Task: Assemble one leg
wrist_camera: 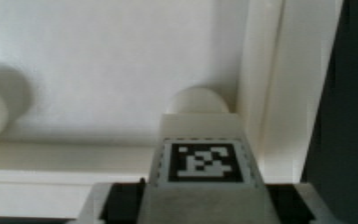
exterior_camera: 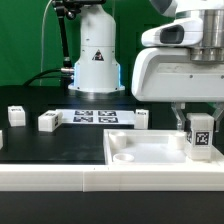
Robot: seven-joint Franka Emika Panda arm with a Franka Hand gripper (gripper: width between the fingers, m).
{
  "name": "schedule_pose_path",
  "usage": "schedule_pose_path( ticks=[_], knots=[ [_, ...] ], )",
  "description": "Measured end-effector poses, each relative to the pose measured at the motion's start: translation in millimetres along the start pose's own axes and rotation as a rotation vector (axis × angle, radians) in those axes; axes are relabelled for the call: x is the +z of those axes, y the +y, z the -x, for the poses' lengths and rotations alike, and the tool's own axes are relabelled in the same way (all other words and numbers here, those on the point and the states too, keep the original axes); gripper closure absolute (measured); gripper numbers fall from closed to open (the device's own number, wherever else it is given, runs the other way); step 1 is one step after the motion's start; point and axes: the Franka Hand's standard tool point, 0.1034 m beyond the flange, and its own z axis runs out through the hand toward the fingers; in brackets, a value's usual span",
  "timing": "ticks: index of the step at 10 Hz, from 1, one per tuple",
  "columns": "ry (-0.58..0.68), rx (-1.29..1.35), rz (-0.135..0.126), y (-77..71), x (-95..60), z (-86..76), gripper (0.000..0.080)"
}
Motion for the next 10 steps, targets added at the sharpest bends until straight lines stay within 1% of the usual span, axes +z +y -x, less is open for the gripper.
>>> schedule_pose_path(
  ticks=[1,3,5,7,8,10],
  knots=[
    [0.000,0.067,0.000,-0.2,0.2,0.1,0.0507],
    [-0.003,0.290,-0.001,-0.3,1.3,-0.6,0.0507],
    [-0.008,0.584,-0.016,-0.9,2.0,-0.7,0.0507],
    [-0.028,0.806,-0.025,-3.7,2.5,0.3,0.0507],
    [-0.055,0.972,-0.024,-9.3,3.4,0.6,0.0507],
    [-0.086,1.220,-0.014,-10.1,3.8,-2.0,0.0507]
  ],
)
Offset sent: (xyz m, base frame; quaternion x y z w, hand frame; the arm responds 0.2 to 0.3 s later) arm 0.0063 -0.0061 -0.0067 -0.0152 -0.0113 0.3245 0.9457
